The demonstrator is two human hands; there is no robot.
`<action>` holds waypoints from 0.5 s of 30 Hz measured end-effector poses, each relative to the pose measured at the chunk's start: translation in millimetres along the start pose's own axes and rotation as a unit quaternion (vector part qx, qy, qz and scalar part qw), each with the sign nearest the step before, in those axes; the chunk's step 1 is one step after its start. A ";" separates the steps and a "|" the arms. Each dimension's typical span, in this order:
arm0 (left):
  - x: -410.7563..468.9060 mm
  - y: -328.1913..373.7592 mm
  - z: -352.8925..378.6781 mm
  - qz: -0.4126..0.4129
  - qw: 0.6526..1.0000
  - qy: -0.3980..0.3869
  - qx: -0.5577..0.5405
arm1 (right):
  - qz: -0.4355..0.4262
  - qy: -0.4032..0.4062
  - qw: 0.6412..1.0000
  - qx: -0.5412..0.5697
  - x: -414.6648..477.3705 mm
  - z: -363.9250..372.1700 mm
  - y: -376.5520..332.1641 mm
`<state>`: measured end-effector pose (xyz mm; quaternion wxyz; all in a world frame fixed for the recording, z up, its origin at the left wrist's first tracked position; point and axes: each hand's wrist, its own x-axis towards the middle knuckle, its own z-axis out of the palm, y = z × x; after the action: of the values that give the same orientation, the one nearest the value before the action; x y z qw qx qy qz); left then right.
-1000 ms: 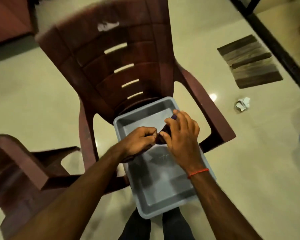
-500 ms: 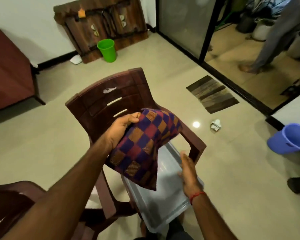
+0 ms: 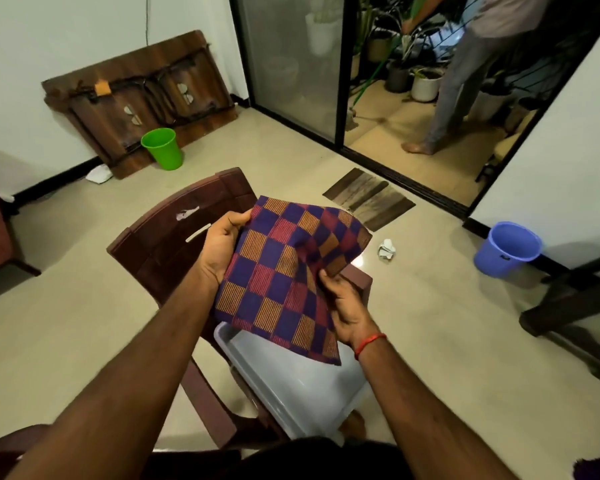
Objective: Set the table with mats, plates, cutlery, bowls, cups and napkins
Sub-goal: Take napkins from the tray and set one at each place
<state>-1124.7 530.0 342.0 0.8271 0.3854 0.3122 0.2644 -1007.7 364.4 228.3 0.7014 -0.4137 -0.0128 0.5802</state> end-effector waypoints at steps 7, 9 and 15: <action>-3.7 -12.1 -23.1 -0.064 0.992 -0.046 0.103 | -0.116 0.092 0.979 -0.138 -26.4 -23.5 -31.3; -3.2 -21.4 -26.5 -0.068 0.988 -0.070 0.119 | -0.124 0.115 0.974 -0.153 -38.0 -29.3 -40.2; -2.1 -49.1 -24.5 -0.099 0.978 -0.062 0.175 | -0.133 0.134 0.954 -0.232 -76.6 -39.6 -63.2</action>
<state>-1134.0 512.5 290.8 0.7865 0.5069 0.3387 0.0982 -962.2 279.9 275.2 0.6521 -0.6336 -0.1081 0.4021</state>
